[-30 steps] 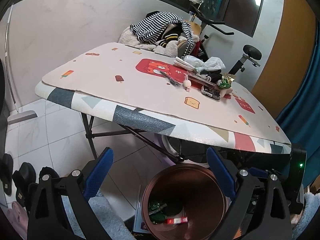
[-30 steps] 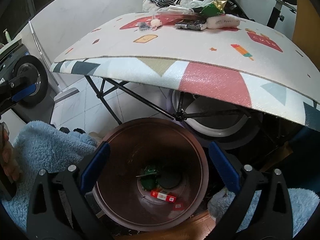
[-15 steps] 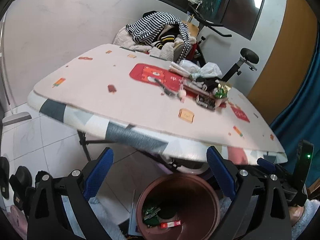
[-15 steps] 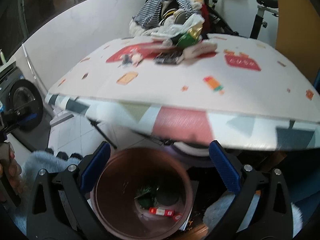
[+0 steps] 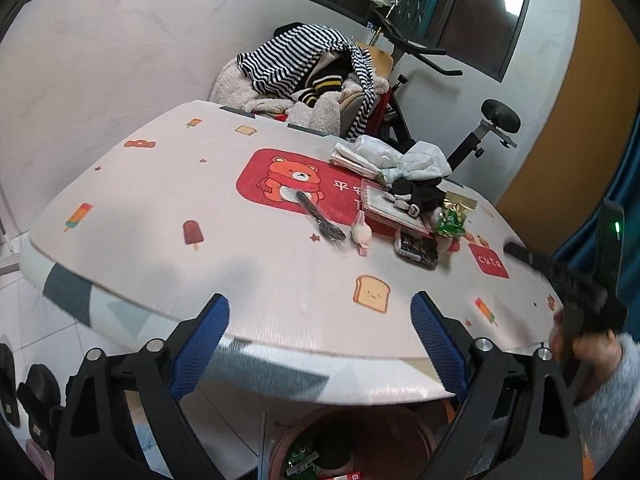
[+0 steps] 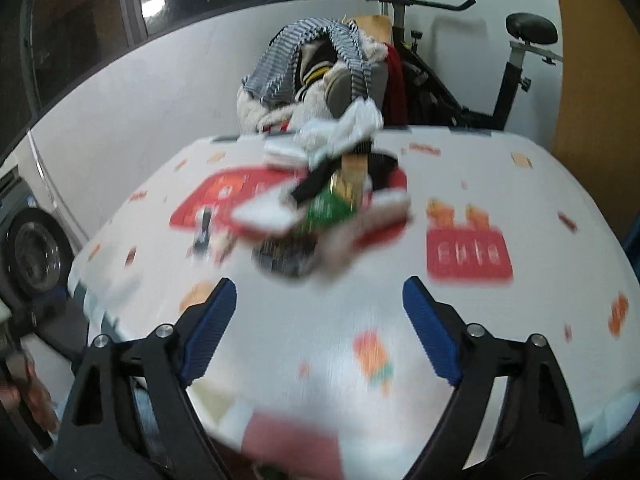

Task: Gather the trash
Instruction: 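Grasp the gold-and-green snack bag with the right tool while the left tool grasps the wrapped black fork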

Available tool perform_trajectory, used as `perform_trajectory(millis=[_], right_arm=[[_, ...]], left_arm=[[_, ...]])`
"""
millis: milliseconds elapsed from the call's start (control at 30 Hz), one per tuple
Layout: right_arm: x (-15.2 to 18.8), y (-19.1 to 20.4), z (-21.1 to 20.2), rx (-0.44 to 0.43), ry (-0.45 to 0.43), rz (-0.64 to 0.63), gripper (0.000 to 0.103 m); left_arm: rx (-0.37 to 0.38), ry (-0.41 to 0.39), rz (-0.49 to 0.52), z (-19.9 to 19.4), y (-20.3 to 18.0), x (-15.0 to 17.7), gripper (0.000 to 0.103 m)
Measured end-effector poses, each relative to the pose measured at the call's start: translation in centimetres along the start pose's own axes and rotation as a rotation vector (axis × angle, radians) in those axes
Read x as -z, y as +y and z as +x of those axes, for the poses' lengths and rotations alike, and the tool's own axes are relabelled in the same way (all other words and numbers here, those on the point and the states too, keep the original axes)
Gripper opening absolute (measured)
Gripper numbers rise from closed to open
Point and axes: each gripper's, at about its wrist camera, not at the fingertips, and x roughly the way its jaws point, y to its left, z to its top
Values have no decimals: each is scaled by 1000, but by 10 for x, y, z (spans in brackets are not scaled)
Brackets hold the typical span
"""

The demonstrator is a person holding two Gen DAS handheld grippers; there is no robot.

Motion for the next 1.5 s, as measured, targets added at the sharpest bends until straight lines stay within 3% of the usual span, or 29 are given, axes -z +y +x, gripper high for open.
perform_trajectory(millis=[67,267,333,433,500,633,833,1267,1367,1500], right_arm=[[-15,-6,20,6,1,24,75],[-37,-17,86,64,69,75,69],[-36,-16,101,76,95,69,68],[-34,-16,108,61,112,73,59],[-32,-17,104,38,104,83,46],[-27,-11,76,25,22,51,38],[-26,-10,38,5,-63,51,37],[-9,-26,13,-6,-64,94,36],[-3,-30,11,-5,-56,127,36],[4,-31,5,0,-42,145,36]], left_arm=[[-4,12,-7,9,1,-5,85],[2,72,-69,43,8,-21,75],[5,90,-89,54,11,-25,69],[6,119,-114,73,13,-32,58],[16,145,-137,89,13,-36,51],[22,179,-173,119,9,-47,47],[-42,211,-199,163,5,-68,47],[-230,226,-57,207,-16,-88,40],[-289,241,17,209,-23,-87,30],[-276,245,22,207,-13,-89,14]])
